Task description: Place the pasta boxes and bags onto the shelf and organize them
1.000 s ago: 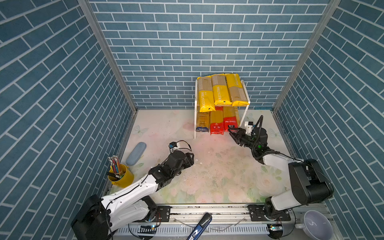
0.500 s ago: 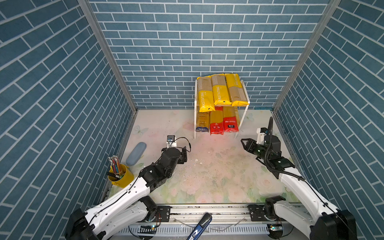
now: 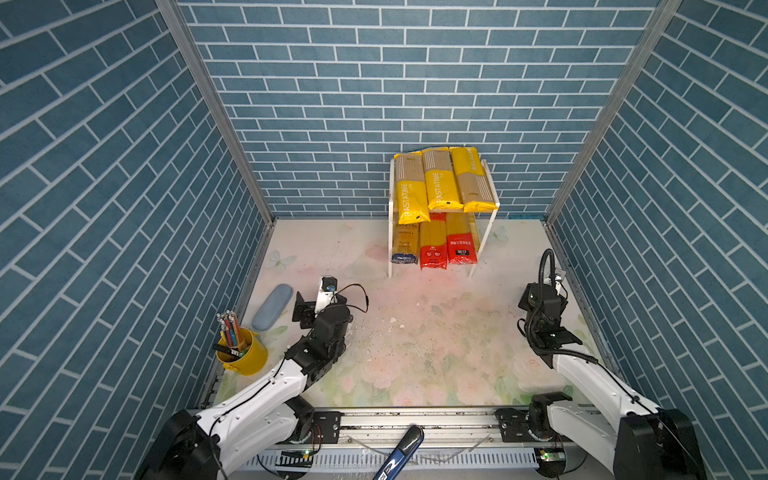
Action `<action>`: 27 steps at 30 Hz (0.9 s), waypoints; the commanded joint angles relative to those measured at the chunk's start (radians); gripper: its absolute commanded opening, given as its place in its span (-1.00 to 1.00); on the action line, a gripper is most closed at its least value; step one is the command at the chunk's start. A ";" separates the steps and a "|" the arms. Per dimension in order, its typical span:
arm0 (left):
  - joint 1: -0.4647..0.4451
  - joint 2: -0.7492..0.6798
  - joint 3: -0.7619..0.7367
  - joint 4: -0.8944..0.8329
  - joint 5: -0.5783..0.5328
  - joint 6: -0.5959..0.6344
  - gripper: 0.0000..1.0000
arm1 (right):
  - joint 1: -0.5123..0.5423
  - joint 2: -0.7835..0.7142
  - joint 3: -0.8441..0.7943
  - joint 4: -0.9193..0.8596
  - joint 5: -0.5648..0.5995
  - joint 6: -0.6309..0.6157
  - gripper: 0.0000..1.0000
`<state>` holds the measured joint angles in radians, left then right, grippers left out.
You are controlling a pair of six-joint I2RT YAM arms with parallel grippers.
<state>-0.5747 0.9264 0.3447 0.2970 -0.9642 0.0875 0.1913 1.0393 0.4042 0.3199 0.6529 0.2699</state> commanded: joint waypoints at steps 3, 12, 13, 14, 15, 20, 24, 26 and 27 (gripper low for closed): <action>0.121 0.054 -0.085 0.246 0.023 0.006 0.88 | -0.039 0.083 -0.053 0.234 0.111 -0.115 0.19; 0.180 0.378 -0.140 0.735 0.136 0.102 0.99 | -0.072 0.277 -0.110 0.515 0.020 -0.156 0.20; 0.191 0.414 -0.140 0.788 0.154 0.115 0.99 | -0.076 0.296 -0.105 0.534 -0.002 -0.160 0.21; 0.200 0.452 -0.139 0.847 0.175 0.130 0.99 | -0.085 0.329 -0.103 0.580 -0.027 -0.176 0.20; 0.208 0.487 -0.135 0.897 0.190 0.146 0.99 | -0.095 0.371 -0.105 0.636 -0.046 -0.181 0.20; 0.215 0.700 -0.098 1.109 0.233 0.248 0.99 | -0.115 0.421 -0.069 0.618 -0.150 -0.200 0.19; 0.252 0.637 -0.081 0.962 0.299 0.187 0.99 | -0.126 0.417 -0.101 0.661 -0.205 -0.204 0.18; 0.268 0.620 -0.065 0.901 0.323 0.167 0.99 | -0.126 0.422 -0.106 0.675 -0.239 -0.214 0.18; 0.277 0.614 -0.061 0.884 0.335 0.160 0.99 | -0.127 0.429 -0.102 0.675 -0.249 -0.218 0.18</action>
<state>-0.3210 1.5631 0.2569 1.2221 -0.6880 0.2729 0.0696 1.4590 0.3111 0.9325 0.4679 0.0978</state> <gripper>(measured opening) 0.995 0.592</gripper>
